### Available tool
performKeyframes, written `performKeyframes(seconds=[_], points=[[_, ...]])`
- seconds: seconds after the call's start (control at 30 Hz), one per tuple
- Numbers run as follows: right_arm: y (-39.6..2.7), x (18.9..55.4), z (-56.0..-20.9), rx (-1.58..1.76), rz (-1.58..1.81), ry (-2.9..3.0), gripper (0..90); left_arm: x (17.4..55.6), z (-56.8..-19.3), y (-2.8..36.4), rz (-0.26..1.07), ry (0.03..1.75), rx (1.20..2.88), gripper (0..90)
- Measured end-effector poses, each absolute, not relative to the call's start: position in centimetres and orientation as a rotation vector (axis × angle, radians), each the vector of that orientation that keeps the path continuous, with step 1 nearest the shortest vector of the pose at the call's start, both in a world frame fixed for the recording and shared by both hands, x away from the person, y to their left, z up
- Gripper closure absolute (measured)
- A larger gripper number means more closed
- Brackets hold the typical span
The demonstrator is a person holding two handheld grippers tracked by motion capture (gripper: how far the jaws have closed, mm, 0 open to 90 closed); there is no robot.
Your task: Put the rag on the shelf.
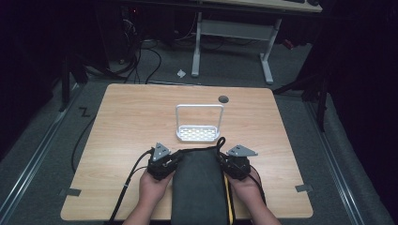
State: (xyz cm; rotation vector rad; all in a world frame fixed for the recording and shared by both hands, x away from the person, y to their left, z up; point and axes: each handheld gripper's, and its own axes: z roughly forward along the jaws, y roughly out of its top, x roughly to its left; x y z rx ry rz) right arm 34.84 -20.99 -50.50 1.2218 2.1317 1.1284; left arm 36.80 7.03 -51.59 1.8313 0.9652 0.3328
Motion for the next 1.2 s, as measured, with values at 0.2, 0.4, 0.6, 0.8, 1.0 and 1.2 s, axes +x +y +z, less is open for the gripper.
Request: performKeyframes(seconds=[0.2, 0.4, 0.6, 0.8, 1.0, 1.2], points=[[-20.9, 34.5, -49.2, 1.191, 1.175, 2.106, 80.0, 36.9, -49.9, 7.7, 0.299, 0.975, 1.784, 80.0], [-20.6, 34.3, -47.3, 1.149, 1.225, 2.056, 79.9, 36.7, -47.7, 7.9, 0.343, 0.935, 1.754, 80.2], [-20.3, 34.4, -45.1, 1.097, 1.252, 2.016, 79.8, 36.7, -45.1, 8.3, 0.377, 0.909, 1.722, 80.3], [-19.9, 34.4, -42.9, 1.03, 1.27, 1.989, 79.9, 36.5, -42.6, 8.4, 0.441, 0.867, 1.698, 80.5], [-19.9, 34.6, -41.3, 0.997, 1.296, 1.952, 79.9, 36.6, -40.9, 8.5, 0.466, 0.844, 1.67, 80.6], [-20.0, 34.8, -39.5, 0.975, 1.331, 1.91, 79.9, 36.7, -38.7, 8.4, 0.52, 0.811, 1.638, 80.6]])
